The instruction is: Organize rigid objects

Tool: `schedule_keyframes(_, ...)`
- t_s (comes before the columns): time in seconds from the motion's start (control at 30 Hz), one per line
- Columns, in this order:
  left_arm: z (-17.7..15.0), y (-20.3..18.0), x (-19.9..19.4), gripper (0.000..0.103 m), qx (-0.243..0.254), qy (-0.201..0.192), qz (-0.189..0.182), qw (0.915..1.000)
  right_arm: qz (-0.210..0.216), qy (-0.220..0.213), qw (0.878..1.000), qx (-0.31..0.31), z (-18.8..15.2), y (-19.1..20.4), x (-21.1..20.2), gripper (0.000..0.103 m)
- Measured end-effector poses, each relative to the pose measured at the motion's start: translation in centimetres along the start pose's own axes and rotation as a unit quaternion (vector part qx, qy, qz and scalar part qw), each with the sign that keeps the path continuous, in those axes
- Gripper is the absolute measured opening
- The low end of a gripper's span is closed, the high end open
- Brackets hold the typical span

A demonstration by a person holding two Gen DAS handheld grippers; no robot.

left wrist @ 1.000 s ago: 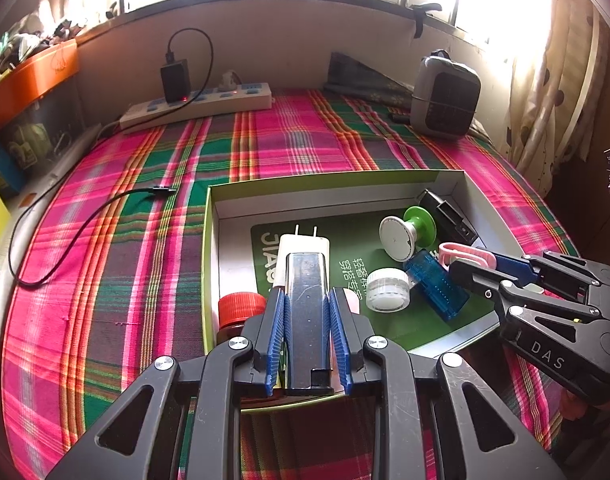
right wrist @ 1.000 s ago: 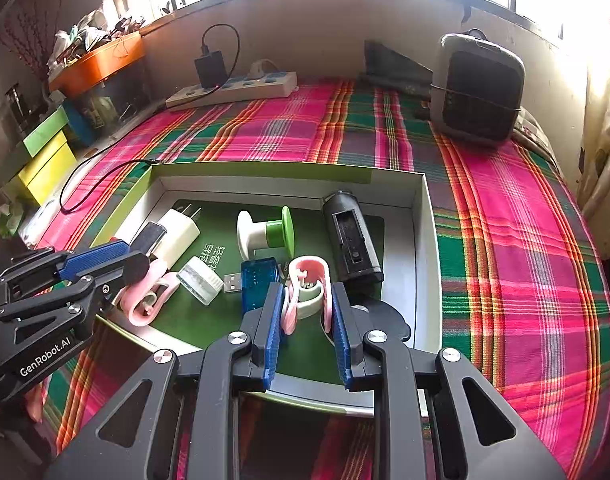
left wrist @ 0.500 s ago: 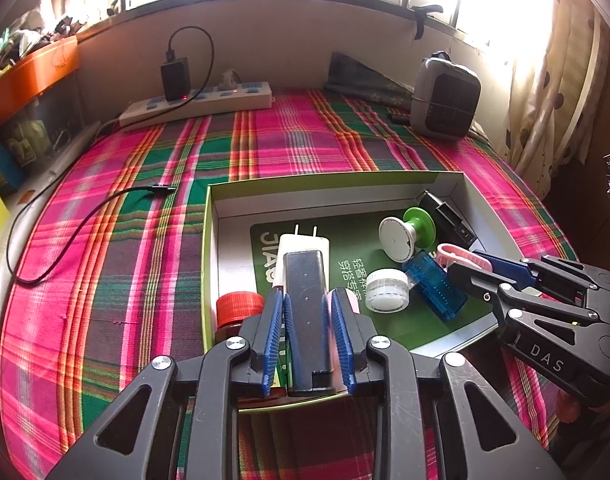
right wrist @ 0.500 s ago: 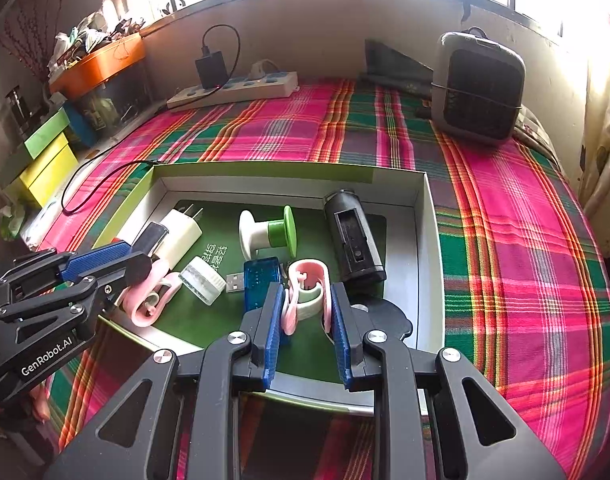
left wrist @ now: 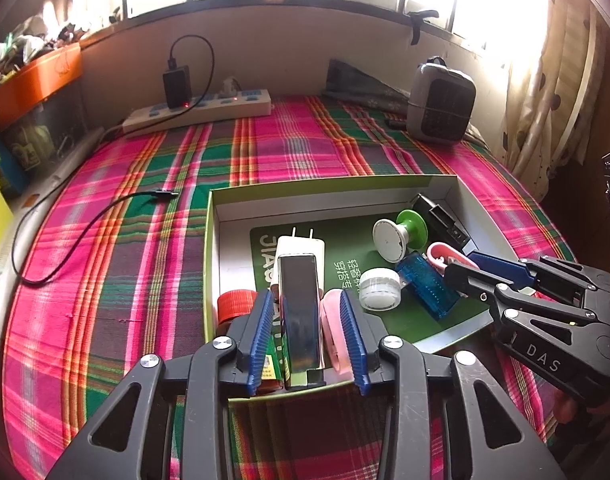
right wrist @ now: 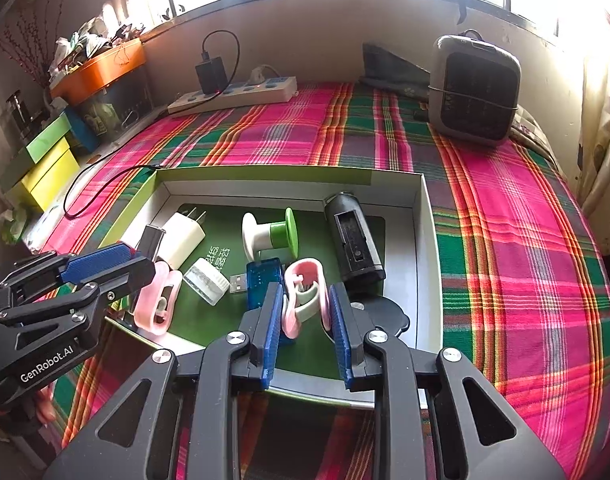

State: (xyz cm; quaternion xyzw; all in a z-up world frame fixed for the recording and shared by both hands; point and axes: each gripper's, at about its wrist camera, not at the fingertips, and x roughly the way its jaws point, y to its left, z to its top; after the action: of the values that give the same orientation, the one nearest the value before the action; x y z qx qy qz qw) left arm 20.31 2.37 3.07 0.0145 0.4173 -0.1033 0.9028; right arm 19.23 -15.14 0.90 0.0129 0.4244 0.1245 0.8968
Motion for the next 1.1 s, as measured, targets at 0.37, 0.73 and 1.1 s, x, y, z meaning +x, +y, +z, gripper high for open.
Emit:
schedule_keyframes(0.37,-1.2,-0.2,-2.1,0.037,-0.007,-0.005,0.012,0.9999,0.003,-0.024,1.0,0.006,-0.8,0.5,-2.3,0.029)
schedule_keyframes(0.73,-4.3,-1.5,-3.9,0.038,-0.001,-0.002,0.027,0.9996,-0.007,-0.037,0.999,-0.002,-3.5,1.9,-5.0,0.029)
schedule_keyframes(1.1,-7.4,-2.0,-4.4,0.038,-0.015,0.01,0.03,0.9994,-0.022,-0.018,1.0,0.002,-6.3,2.5,-5.1,0.029)
